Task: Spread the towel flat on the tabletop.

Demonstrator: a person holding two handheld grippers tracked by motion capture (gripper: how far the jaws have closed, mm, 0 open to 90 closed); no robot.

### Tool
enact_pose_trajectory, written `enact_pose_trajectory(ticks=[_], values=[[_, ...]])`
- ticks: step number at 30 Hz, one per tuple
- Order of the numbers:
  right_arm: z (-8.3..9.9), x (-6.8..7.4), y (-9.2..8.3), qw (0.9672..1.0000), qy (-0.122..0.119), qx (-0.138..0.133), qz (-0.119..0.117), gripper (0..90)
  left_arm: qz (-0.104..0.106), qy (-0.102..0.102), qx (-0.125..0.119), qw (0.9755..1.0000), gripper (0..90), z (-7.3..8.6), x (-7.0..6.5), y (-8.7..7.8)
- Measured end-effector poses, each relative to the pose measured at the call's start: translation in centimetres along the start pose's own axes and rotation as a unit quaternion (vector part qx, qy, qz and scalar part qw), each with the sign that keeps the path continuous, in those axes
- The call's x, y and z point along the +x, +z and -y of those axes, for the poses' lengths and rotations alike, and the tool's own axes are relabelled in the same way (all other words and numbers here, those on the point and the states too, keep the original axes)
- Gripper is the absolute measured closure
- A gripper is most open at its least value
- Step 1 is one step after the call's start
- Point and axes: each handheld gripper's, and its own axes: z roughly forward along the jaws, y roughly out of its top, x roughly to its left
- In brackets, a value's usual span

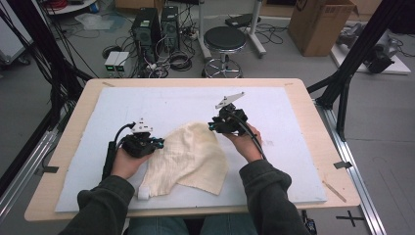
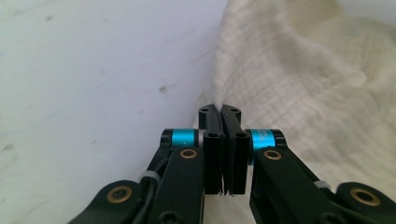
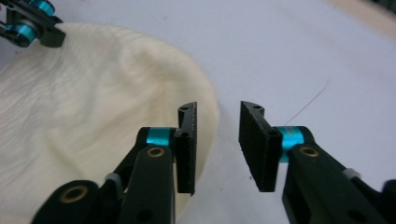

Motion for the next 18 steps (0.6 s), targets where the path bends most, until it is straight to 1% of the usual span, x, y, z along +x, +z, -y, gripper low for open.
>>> enact_pose_trajectory(ticks=[2,3,4,5,6,7,8,9,10,11,12,14,15,17,18], values=[[1.1,-0.2,0.4,0.9995,0.013,-0.005,-0.03,66.1,-0.006,-0.014,0.009,0.9998,86.1,0.3,0.8,0.1],[1.9,-0.2,0.5,0.9991,0.018,-0.005,-0.039,66.3,-0.011,-0.023,0.009,0.9996,82.2,0.3,1.0,0.1],[2.4,-0.3,0.7,0.9985,0.027,0.015,-0.045,65.2,-0.013,-0.032,0.006,0.9994,72.0,0.3,1.1,0.0],[3.1,-0.4,0.8,0.9983,0.027,0.023,-0.045,64.8,-0.002,-0.031,-0.004,0.9995,65.9,0.3,1.1,-0.2],[3.9,-0.5,0.7,0.9987,0.024,0.011,-0.043,65.5,0.012,-0.031,-0.016,0.9993,64.6,0.2,0.9,-0.5],[4.5,-0.7,0.5,0.9984,0.034,0.008,-0.044,64.7,0.024,-0.024,-0.027,0.9991,60.8,0.1,0.5,-0.8],[5.1,-1.0,0.4,0.9971,0.048,0.008,-0.059,60.8,0.04,-0.012,-0.03,0.9987,56.2,0.0,0.0,-1.1],[5.7,-1.2,0.4,0.9948,0.06,0.002,-0.082,59.4,0.048,-0.003,-0.03,0.9984,54.1,-0.1,-0.4,-1.3],[6.1,-1.3,0.2,0.9934,0.062,-0.003,-0.096,59.2,0.058,0.015,-0.033,0.9976,53.2,-0.1,-1.1,-1.6],[6.5,-1.2,0.1,0.9929,0.061,-0.007,-0.102,59.1,0.064,0.026,-0.035,0.997,52.8,0.0,-1.7,-1.8],[6.8,-1.1,0.1,0.9925,0.058,-0.008,-0.107,59.9,0.068,0.029,-0.033,0.9968,52.2,0.1,-1.9,-1.8],[6.8,-1.0,0.3,0.9935,0.057,0.002,-0.098,61.1,0.069,0.036,-0.026,0.9966,52.0,0.2,-2.2,-1.6],[6.8,-1.1,0.5,0.9935,0.06,0.001,-0.097,63.0,0.072,0.038,-0.021,0.9965,52.8,0.4,-2.3,-1.5],[6.7,-1.2,0.9,0.9927,0.064,-0.002,-0.102,74.9,0.073,0.042,-0.006,0.9964,55.4,0.8,-2.3,-1.0],[6.6,-1.2,1.1,0.9929,0.062,0.0,-0.102,81.3,0.074,0.04,0.003,0.9964,55.8,1.1,-2.2,-0.7]])
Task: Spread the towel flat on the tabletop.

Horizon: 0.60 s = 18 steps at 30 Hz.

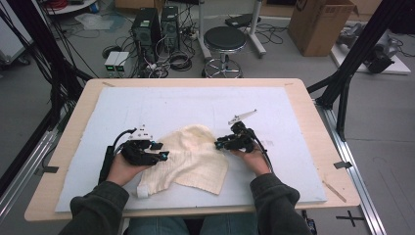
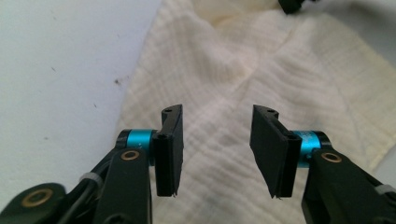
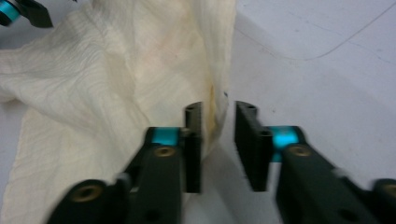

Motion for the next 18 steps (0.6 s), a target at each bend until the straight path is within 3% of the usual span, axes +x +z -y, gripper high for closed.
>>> enact_pose_trajectory(ticks=[1,4,7,9,11,13,14,16,18], values=[[-0.1,0.0,0.0,1.0,-0.004,0.004,0.004,85.7,-0.002,-0.001,0.01,0.9999,56.0,0.3,0.1,0.2],[-0.9,0.1,-0.4,0.9996,-0.01,0.018,0.021,87.3,-0.007,-0.009,0.034,0.9994,56.2,1.1,0.5,0.8],[-2.4,0.0,-0.9,0.9976,-0.025,0.024,0.06,87.4,-0.006,-0.011,0.028,0.9995,57.4,1.3,0.7,0.8],[-3.7,-0.1,-1.0,0.9941,-0.043,0.027,0.096,87.5,-0.007,-0.009,0.028,0.9996,57.9,1.3,0.7,0.9],[-5.1,-0.3,-1.1,0.9881,-0.059,0.017,0.141,87.4,-0.01,-0.006,0.028,0.9995,58.3,1.3,0.7,0.9],[-6.1,-0.6,-1.2,0.9817,-0.058,-0.001,0.181,81.4,-0.009,-0.007,0.025,0.9996,58.4,1.3,0.7,0.9],[-6.3,-0.9,-1.1,0.9805,-0.055,-0.01,0.188,78.2,-0.009,-0.007,0.027,0.9996,58.3,1.3,0.7,0.9],[-6.2,-1.3,-1.1,0.9853,-0.035,-0.017,0.166,70.1,-0.016,-0.004,0.026,0.9995,56.7,1.3,0.7,0.8],[-5.6,-1.2,-1.1,0.99,-0.028,-0.01,0.138,68.0,-0.012,-0.005,0.016,0.9998,56.0,1.2,0.7,0.4]])
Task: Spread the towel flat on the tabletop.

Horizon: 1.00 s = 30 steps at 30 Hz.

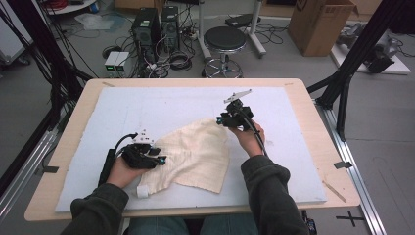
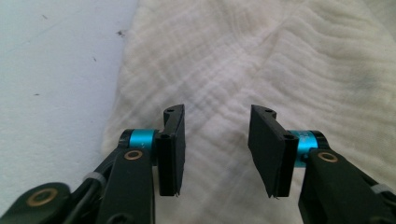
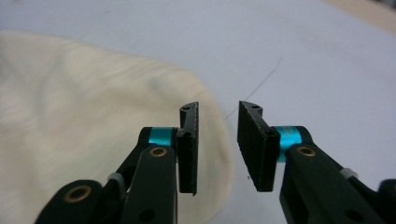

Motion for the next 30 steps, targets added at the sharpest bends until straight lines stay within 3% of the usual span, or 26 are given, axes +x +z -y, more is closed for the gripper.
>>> enact_pose_trajectory(ticks=[4,5,8,12,16,22,25,27,30], values=[[1.8,1.3,-0.9,0.998,-0.011,-0.005,-0.062,65.6,0.008,0.002,-0.03,0.9995,55.1,0.0,-0.4,-1.3],[2.1,1.8,-1.2,0.9971,-0.013,0.013,-0.074,64.5,0.008,0.008,-0.033,0.9994,54.4,0.0,-0.5,-1.8],[4.0,3.5,-2.3,0.9945,-0.039,-0.003,-0.097,64.3,0.015,0.015,-0.048,0.9986,52.2,0.4,-1.1,-2.9],[6.4,5.9,-3.2,0.9871,-0.063,-0.003,-0.147,60.4,0.031,0.03,-0.057,0.9975,50.6,1.0,-2.0,-3.9],[8.3,7.7,-3.4,0.9803,-0.092,0.007,-0.175,54.2,0.041,0.044,-0.038,0.9975,49.4,2.3,-2.7,-3.8],[10.2,9.4,-3.2,0.9691,-0.149,0.035,-0.194,48.7,0.052,0.054,-0.001,0.9972,49.5,4.1,-3.2,-3.5],[10.6,9.6,-3.2,0.9696,-0.158,0.025,-0.185,50.7,0.048,0.052,0.0,0.9975,52.9,4.3,-3.0,-3.4],[10.6,9.9,-3.3,0.9704,-0.173,0.024,-0.167,60.4,0.034,0.054,-0.006,0.9979,59.5,4.5,-3.1,-3.4],[10.4,9.7,-3.3,0.9714,-0.163,0.03,-0.171,78.0,0.026,0.047,-0.015,0.9984,72.0,4.6,-3.0,-3.3]])
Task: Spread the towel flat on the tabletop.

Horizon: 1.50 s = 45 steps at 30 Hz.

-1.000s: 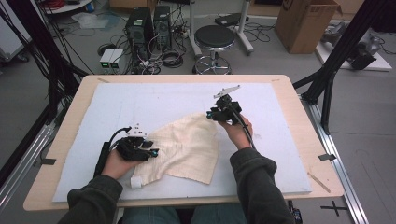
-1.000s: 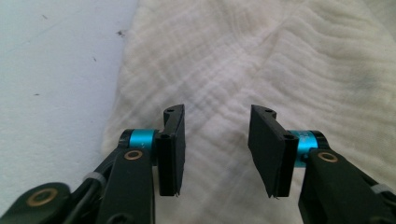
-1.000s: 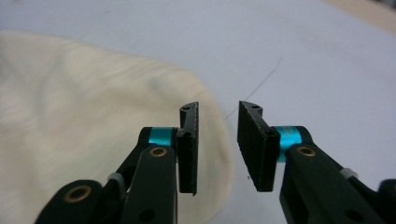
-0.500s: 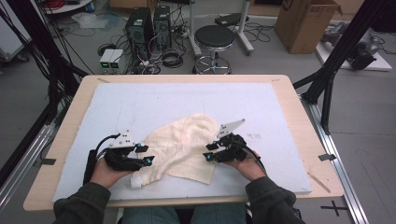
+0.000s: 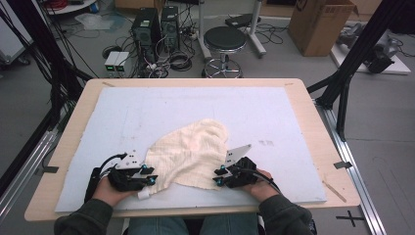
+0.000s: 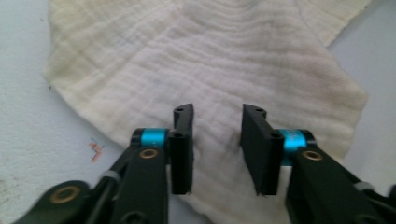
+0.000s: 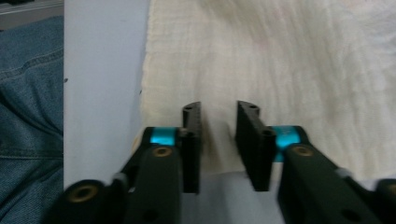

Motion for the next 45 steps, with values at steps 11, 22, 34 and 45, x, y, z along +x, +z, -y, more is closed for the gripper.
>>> enact_pose_trajectory(ticks=[11,22,34,45], values=[[1.1,0.8,-3.0,0.9982,0.016,-0.009,-0.057,88.2,0.025,0.015,-0.02,0.9994,88.1,-0.2,-1.1,-1.0],[1.6,1.0,-5.7,0.9972,0.046,-0.049,-0.032,65.0,0.039,0.009,-0.04,0.9984,70.9,-1.2,-1.8,-1.4],[2.4,-10.6,-2.9,0.9749,0.178,-0.074,0.111,56.5,-0.033,-0.03,-0.011,0.9989,60.9,-2.4,1.6,2.0],[-0.3,-11.5,-3.5,0.9834,0.142,-0.021,0.111,89.6,-0.026,-0.028,-0.003,0.9993,62.5,-2.3,1.7,2.3]])
